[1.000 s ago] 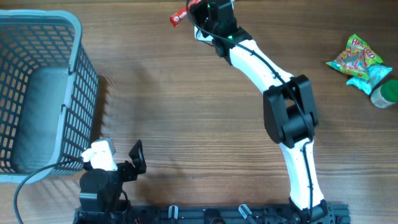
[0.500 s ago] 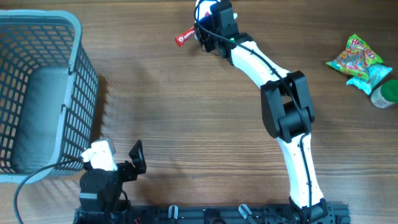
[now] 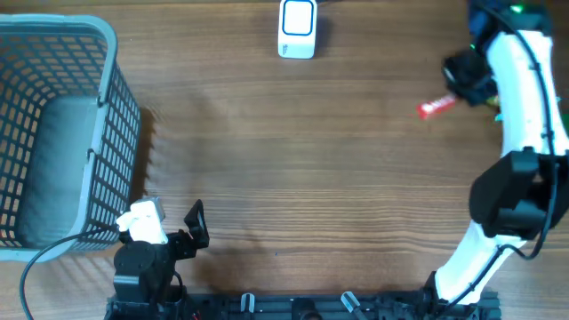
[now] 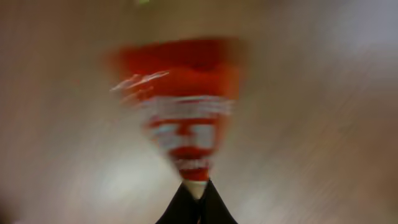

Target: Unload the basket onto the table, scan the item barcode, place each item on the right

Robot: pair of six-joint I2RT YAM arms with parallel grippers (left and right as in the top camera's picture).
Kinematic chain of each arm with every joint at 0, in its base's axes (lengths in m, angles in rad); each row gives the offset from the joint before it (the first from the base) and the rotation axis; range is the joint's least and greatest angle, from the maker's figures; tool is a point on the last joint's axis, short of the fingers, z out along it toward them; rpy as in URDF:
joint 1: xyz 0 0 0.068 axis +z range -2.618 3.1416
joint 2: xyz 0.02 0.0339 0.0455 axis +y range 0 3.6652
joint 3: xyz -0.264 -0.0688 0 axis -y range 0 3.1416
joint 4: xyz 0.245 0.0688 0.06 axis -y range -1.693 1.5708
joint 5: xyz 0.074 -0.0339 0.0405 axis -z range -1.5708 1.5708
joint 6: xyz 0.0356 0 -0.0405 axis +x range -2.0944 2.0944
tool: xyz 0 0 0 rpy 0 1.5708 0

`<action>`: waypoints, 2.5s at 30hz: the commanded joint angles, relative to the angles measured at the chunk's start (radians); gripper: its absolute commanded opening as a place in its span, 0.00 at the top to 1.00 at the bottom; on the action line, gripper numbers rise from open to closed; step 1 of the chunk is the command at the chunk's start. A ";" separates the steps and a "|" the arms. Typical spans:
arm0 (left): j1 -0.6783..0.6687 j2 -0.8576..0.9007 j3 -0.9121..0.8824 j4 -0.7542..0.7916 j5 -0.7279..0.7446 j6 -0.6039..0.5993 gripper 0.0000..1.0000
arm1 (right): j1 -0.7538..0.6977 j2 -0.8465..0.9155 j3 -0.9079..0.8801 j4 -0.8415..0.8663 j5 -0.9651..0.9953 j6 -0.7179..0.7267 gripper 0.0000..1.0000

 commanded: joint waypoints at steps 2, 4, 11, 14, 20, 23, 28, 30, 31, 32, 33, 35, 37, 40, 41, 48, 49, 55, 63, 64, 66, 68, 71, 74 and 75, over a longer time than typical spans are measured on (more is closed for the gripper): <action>0.003 -0.007 -0.004 0.002 0.001 0.005 0.00 | -0.116 0.029 -0.222 0.080 0.327 -0.044 0.95; 0.003 -0.007 -0.004 0.002 0.001 0.005 0.00 | -0.165 0.029 -0.373 0.277 0.365 -0.139 0.96; 0.003 -0.007 -0.004 0.002 0.001 0.005 0.00 | -0.212 0.014 -0.269 0.320 0.296 -0.360 0.00; 0.003 -0.007 -0.004 0.002 0.001 0.005 0.00 | -0.200 -0.059 -0.054 0.146 0.140 -0.398 0.00; 0.003 -0.007 -0.004 0.002 0.001 0.005 0.00 | -0.157 -0.434 0.021 0.132 -0.232 -0.672 0.00; 0.003 -0.007 -0.004 0.002 0.001 0.005 0.00 | -0.155 -0.641 0.021 0.038 -0.315 -0.692 0.00; 0.003 -0.007 -0.004 0.002 0.001 0.005 0.00 | -0.155 -0.917 0.021 -0.170 -0.315 -0.693 0.00; 0.003 -0.007 -0.004 0.002 0.001 0.005 0.00 | -0.155 -1.017 0.021 -0.169 -0.314 -0.694 0.00; 0.003 -0.007 -0.004 0.002 0.001 0.005 0.00 | -0.155 -1.050 0.021 -0.170 -0.314 -0.694 0.00; 0.003 -0.007 -0.004 0.002 0.001 0.005 0.00 | -0.155 -1.073 0.021 -0.170 -0.314 -0.707 0.00; 0.003 -0.007 -0.004 0.002 0.001 0.005 0.00 | -0.155 -1.110 0.021 -0.170 -0.315 -0.776 0.00; 0.003 -0.007 -0.004 0.002 0.001 0.005 0.00 | -0.155 -1.152 0.021 -0.170 -0.326 -0.851 0.00; 0.003 -0.007 -0.004 0.002 0.001 0.005 0.00 | -0.155 -1.173 0.021 -0.169 -0.326 -0.940 0.00; 0.003 -0.007 -0.004 0.002 0.001 0.005 0.00 | -0.155 -1.219 0.018 -0.153 -0.326 -1.033 0.00; 0.003 -0.007 -0.004 0.002 0.001 0.005 0.00 | -0.155 -1.237 0.010 -0.136 -0.326 -1.048 0.00; 0.003 -0.007 -0.004 0.002 0.001 0.005 0.00 | -0.039 -1.519 -0.295 0.222 -0.376 -1.119 0.00; 0.003 -0.007 -0.004 0.002 0.001 0.005 0.00 | -0.020 -1.579 -0.388 0.296 -0.376 -1.120 0.01; 0.003 -0.007 -0.004 0.002 0.001 0.005 0.00 | 0.014 -1.857 -0.965 0.853 -0.452 -1.120 0.00; 0.003 -0.007 -0.004 0.002 0.001 0.005 0.00 | 0.057 -2.015 -1.565 1.507 -0.520 -1.122 0.00; 0.003 -0.007 -0.004 0.002 0.001 0.005 0.00 | 0.059 -2.026 -1.613 1.547 -0.520 -1.139 0.00; 0.003 -0.007 -0.004 0.002 0.001 0.005 0.00 | 0.060 -2.030 -1.693 1.619 -0.500 -1.154 0.00; 0.003 -0.007 -0.004 0.002 0.001 0.005 0.00 | 0.060 -2.030 -1.767 1.671 -0.490 -1.200 0.00; 0.003 -0.007 -0.004 0.002 0.001 0.005 0.00 | 0.063 -2.030 -1.854 1.697 -0.462 -1.222 0.00; 0.003 -0.007 -0.004 0.002 0.001 0.005 0.00 | 0.085 -2.030 -1.903 1.699 -0.417 -1.221 0.00; 0.003 -0.007 -0.004 0.002 0.001 0.005 0.00 | 0.093 -2.030 -1.920 1.699 -0.398 -1.220 0.00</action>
